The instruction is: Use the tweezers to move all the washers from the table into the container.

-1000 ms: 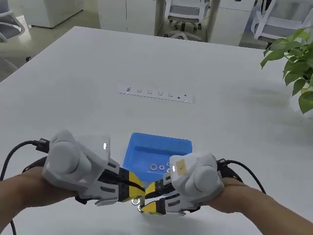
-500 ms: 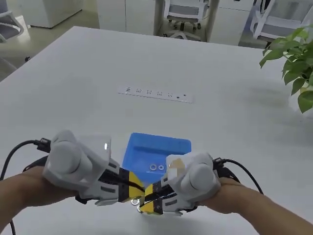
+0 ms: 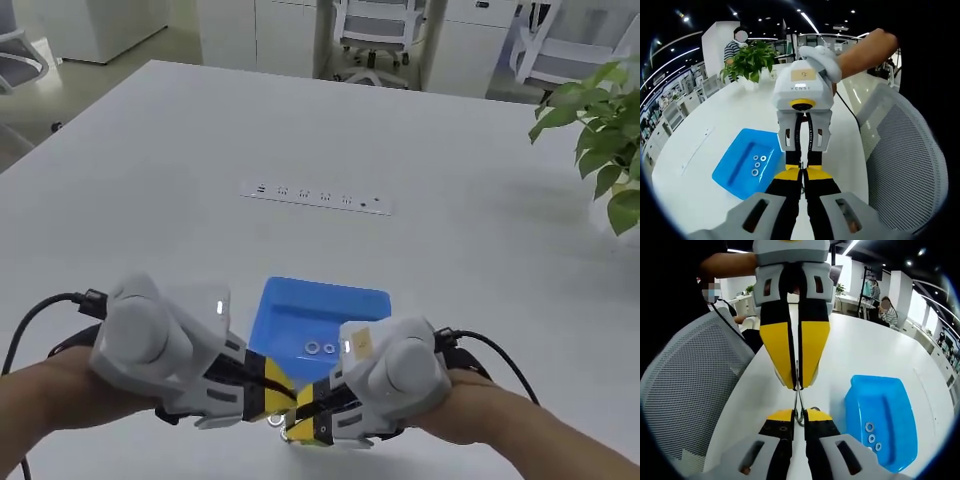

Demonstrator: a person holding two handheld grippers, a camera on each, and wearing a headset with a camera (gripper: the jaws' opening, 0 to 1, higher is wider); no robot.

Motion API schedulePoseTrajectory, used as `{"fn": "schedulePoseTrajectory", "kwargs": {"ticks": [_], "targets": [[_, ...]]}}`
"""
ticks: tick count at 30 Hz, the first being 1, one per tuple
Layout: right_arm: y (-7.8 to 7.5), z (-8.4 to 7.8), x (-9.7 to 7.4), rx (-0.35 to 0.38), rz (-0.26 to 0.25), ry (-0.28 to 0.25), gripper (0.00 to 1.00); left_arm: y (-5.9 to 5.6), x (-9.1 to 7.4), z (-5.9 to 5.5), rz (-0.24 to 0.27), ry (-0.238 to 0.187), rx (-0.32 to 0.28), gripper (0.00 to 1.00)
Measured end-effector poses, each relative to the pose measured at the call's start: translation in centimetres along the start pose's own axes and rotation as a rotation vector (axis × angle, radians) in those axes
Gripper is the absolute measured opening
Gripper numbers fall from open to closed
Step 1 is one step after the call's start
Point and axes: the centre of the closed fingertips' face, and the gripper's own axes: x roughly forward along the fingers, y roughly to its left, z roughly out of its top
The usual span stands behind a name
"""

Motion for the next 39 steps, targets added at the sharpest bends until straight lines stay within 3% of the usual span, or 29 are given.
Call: {"fn": "schedulePoseTrajectory", "kwargs": {"ticks": [11,22,29,39], "targets": [[-0.2,0.9,-0.7,0.0,-0.013,-0.013,0.08,-0.1,-0.6,0.6,0.006,-0.037,-0.03,0.12],[-0.7,2.4,-1.8,-0.023,-0.025,-0.019,0.08,0.3,-1.4,0.8,0.051,-0.103,-0.093,0.39],[-1.1,3.3,-2.6,-0.034,-0.024,-0.02,0.08,1.0,-2.0,0.4,0.11,-0.134,-0.16,0.64],[-2.1,4.7,-4.1,-0.033,-0.037,-0.025,0.08,1.2,-3.1,-0.1,0.175,-0.188,-0.233,0.81]]}}
